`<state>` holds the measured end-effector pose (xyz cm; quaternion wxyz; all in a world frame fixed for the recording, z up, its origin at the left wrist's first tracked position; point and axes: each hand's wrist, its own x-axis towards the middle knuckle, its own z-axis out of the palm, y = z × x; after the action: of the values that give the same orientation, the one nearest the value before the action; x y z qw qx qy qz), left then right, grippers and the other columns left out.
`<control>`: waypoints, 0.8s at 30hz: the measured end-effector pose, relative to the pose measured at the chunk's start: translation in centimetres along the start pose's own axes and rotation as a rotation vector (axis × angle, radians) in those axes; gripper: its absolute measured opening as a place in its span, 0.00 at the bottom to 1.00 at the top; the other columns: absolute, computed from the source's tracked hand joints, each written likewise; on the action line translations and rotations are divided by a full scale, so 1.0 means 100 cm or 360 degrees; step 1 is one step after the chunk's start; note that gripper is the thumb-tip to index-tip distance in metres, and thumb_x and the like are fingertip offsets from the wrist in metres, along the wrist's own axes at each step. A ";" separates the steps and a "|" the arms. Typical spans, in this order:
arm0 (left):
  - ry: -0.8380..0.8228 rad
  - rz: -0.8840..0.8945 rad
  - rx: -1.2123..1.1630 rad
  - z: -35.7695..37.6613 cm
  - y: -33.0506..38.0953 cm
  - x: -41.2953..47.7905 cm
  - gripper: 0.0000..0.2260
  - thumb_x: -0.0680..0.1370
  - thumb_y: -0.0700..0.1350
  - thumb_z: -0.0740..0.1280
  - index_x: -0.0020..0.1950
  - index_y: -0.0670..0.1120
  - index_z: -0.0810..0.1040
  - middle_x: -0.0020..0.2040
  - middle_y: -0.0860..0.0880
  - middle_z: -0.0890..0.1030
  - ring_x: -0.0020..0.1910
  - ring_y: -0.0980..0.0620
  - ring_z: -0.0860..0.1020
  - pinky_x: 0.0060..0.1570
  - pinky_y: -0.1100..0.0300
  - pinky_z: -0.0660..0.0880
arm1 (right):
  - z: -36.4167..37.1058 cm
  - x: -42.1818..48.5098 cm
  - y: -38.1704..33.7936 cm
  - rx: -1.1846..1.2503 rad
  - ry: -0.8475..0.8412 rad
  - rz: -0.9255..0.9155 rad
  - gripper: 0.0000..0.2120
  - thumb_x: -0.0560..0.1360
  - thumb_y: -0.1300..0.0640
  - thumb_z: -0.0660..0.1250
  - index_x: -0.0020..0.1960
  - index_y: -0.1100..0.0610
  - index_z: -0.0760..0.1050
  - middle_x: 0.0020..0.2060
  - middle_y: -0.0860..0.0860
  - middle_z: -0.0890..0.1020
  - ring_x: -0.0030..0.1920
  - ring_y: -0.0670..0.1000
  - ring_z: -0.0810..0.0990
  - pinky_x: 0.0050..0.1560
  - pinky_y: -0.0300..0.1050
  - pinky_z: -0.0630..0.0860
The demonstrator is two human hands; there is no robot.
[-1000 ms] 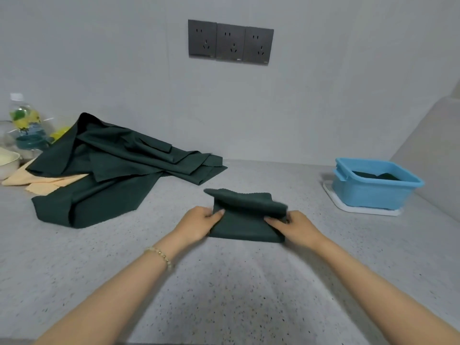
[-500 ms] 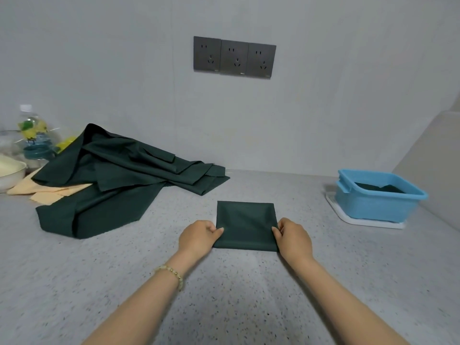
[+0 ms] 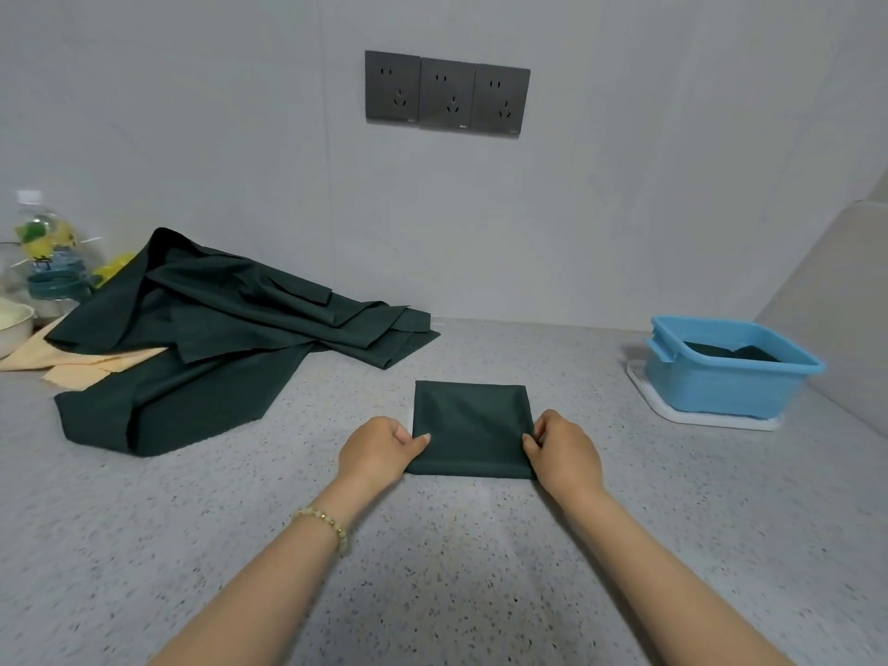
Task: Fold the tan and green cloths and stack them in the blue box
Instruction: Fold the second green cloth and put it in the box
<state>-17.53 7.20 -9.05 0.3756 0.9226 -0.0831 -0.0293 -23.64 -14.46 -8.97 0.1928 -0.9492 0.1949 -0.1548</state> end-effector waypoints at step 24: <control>-0.0287 0.0531 0.0886 0.038 0.010 0.051 0.26 0.83 0.55 0.43 0.79 0.47 0.42 0.79 0.50 0.43 0.77 0.52 0.41 0.76 0.53 0.40 | 0.031 0.044 -0.005 -0.0283 -0.0508 -0.0290 0.27 0.83 0.46 0.43 0.78 0.56 0.43 0.77 0.50 0.45 0.77 0.47 0.43 0.76 0.44 0.41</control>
<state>-13.06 2.94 -11.04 0.1000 0.9572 -0.2706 -0.0251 -18.47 -14.98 -10.50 0.1220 -0.9886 0.0882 -0.0014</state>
